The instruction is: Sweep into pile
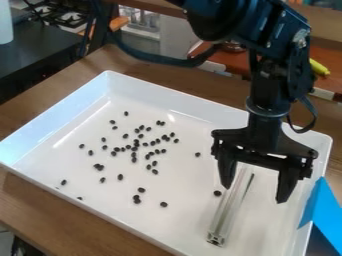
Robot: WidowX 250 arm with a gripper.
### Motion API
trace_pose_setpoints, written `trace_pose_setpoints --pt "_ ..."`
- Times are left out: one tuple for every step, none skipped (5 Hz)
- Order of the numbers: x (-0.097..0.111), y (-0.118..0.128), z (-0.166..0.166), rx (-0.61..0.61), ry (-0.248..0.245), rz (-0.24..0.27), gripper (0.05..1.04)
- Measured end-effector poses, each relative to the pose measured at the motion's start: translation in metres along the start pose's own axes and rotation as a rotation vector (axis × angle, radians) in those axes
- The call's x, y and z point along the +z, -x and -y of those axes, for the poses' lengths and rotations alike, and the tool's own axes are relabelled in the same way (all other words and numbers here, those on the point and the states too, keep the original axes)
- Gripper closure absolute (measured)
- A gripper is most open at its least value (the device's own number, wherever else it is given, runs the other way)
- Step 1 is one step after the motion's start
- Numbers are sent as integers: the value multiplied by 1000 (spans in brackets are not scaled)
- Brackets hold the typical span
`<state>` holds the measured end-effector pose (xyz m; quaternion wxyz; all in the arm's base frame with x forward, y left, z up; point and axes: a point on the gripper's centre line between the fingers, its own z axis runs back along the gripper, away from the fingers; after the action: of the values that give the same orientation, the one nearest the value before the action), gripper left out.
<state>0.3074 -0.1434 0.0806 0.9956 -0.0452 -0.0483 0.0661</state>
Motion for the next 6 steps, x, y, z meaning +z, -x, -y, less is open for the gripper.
trace_pose_setpoints --pt "-9 2 -2 1 -15 -23 84" --pt "-11 2 -2 -7 -15 -25 84" --pt "-13 4 -3 -12 -17 -27 84" --pt "-15 4 -5 -12 -26 -24 84" --pt "-17 2 -11 -8 -56 2 84" --pt "-17 0 -15 1 -79 17 84"
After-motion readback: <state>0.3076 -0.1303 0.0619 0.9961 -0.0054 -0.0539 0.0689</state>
